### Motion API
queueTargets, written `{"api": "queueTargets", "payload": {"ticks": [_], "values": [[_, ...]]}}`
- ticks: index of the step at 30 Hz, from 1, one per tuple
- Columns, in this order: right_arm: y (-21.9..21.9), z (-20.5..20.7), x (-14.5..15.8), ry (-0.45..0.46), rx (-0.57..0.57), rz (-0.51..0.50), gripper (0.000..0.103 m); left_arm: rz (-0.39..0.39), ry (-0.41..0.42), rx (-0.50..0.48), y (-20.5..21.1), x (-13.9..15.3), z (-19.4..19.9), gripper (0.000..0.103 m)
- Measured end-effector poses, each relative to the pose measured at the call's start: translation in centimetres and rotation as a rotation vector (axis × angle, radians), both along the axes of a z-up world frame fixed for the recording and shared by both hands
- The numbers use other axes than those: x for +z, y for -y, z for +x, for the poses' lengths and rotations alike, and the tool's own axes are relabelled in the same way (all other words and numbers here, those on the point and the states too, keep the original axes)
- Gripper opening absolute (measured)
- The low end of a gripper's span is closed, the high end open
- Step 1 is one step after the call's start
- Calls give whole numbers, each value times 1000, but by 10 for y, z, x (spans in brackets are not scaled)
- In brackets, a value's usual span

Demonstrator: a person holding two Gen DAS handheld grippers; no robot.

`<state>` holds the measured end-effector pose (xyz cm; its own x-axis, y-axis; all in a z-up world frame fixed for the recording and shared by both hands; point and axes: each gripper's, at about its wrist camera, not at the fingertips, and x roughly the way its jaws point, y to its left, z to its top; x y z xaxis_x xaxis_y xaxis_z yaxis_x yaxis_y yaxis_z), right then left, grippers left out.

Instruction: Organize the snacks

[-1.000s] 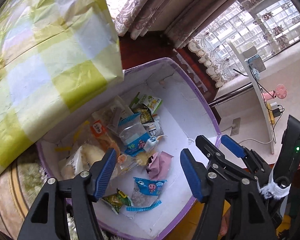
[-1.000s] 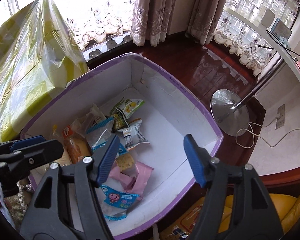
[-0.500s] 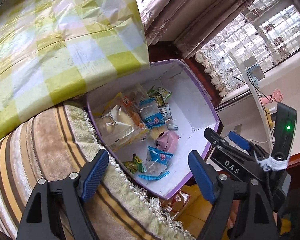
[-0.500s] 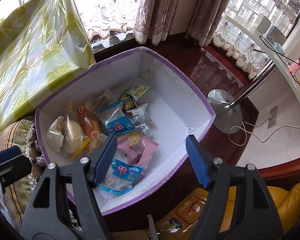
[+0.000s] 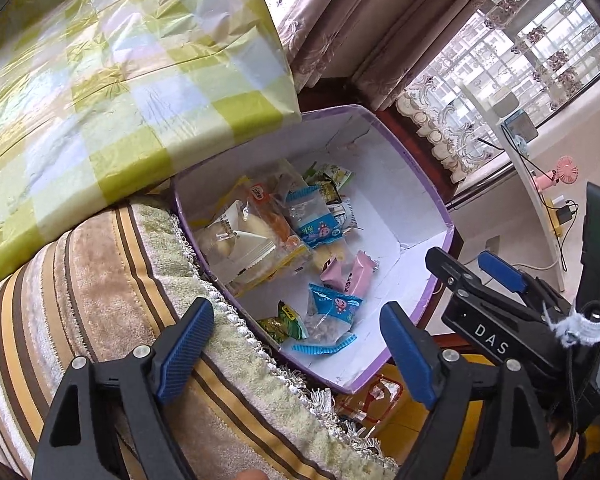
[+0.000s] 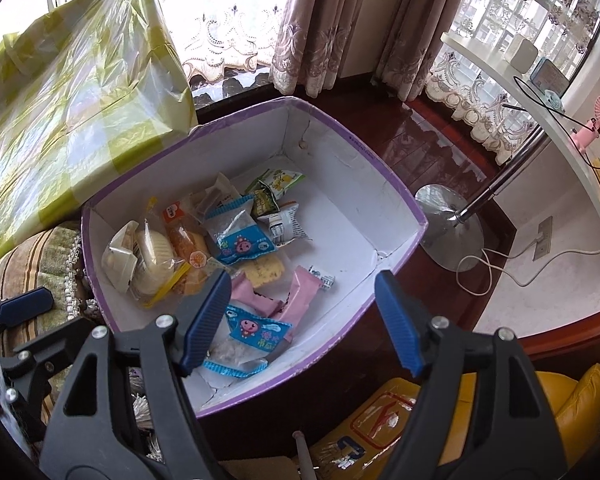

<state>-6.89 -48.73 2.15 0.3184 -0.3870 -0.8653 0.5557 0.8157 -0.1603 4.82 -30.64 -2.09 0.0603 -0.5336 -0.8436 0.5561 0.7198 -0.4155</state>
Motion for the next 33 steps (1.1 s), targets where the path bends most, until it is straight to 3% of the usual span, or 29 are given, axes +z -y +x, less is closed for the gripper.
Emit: {"api": "queueTargets", "payload": {"ticks": [33], "values": [[-1, 1, -7, -18, 7, 9, 76, 2, -11, 23, 5, -4, 4, 86]]}}
